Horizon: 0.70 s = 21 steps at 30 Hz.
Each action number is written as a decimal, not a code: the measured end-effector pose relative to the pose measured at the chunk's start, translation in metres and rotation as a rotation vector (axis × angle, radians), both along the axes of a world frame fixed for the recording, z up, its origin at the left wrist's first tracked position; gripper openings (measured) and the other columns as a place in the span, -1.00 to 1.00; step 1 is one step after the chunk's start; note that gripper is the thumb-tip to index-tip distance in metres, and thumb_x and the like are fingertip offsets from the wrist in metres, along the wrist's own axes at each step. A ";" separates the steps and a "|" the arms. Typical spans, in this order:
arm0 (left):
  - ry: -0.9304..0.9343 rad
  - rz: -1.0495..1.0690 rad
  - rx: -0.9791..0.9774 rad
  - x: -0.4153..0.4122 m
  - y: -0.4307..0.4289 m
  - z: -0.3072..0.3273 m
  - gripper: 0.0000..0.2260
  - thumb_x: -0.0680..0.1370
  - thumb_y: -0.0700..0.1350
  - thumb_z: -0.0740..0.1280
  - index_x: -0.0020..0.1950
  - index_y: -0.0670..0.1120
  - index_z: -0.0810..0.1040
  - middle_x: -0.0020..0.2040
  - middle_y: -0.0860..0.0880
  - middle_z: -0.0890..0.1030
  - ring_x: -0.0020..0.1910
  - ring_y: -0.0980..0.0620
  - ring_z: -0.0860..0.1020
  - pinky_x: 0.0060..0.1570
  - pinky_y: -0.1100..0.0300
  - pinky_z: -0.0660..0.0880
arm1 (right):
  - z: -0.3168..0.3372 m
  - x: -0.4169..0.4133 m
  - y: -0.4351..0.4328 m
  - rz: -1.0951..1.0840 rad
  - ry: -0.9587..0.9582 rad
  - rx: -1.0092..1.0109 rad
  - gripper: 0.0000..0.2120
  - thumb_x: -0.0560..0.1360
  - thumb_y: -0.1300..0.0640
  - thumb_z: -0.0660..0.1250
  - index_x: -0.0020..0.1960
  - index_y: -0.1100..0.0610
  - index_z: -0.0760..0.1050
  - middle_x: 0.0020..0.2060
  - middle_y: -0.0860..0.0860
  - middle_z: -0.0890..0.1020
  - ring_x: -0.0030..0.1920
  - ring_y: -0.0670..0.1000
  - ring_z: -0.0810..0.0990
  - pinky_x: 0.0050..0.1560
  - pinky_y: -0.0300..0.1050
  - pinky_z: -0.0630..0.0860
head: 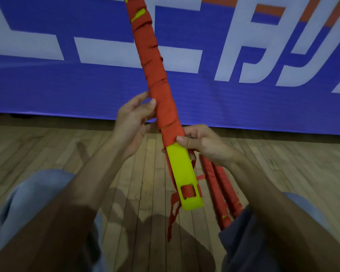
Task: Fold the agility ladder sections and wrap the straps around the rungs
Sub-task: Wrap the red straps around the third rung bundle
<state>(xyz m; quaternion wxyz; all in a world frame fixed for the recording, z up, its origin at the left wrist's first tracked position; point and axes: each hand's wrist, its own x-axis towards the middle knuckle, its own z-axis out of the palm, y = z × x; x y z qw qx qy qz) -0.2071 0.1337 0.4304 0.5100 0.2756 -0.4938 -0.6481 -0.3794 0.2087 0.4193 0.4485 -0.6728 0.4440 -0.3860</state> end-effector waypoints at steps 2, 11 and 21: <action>0.058 -0.141 0.005 0.000 0.004 0.002 -0.74 0.59 -0.11 0.24 0.25 -0.15 0.50 -0.05 -0.03 0.68 -0.12 0.07 0.63 -0.07 0.11 0.58 | 0.001 -0.002 0.001 0.107 -0.069 0.001 -0.83 0.56 0.18 0.26 -0.17 0.12 0.58 -0.14 0.22 0.68 -0.45 -0.17 0.52 -0.45 -0.27 0.39; 0.065 -0.439 -0.004 0.005 0.006 -0.005 -0.50 0.42 0.08 0.43 0.31 -0.09 0.50 0.14 -0.15 0.65 0.11 -0.13 0.64 0.18 -0.11 0.53 | -0.003 -0.002 0.000 0.136 -0.040 0.155 -0.75 0.49 0.09 0.35 -0.15 0.31 0.52 -0.35 0.01 0.59 -0.43 -0.09 0.49 -0.39 -0.19 0.43; -0.198 -0.145 -0.015 -0.003 0.008 -0.010 -0.52 0.32 -0.04 0.44 0.23 -0.10 0.56 0.06 -0.14 0.68 0.01 -0.10 0.68 -0.01 -0.04 0.59 | -0.012 0.005 -0.009 -0.272 0.169 0.164 -0.97 0.51 0.28 0.40 -0.09 0.19 0.61 -0.27 0.14 0.68 -0.37 0.00 0.64 -0.26 -0.09 0.61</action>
